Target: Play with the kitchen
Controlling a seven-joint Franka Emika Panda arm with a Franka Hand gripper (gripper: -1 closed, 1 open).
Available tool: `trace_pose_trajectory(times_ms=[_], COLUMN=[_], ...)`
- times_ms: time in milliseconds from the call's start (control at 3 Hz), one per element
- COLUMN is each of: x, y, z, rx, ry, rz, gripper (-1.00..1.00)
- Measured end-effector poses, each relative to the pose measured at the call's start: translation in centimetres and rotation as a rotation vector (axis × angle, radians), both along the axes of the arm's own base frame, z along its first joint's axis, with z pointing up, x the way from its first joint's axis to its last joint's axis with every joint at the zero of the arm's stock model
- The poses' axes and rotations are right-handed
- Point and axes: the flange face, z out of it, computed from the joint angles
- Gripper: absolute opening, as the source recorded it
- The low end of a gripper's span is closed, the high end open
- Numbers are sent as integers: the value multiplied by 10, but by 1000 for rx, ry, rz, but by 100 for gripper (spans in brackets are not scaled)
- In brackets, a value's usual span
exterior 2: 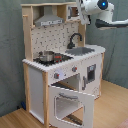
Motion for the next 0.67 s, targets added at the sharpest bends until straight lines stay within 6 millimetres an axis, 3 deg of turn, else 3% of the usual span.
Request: trace_pose_trajectory(times_ms=[333,667], x=[-7,-13], y=[1,1], z=[-2,-3], rx=[-8,-16], ry=[-4,-9], rz=[-11,-23], gripper=[100,100])
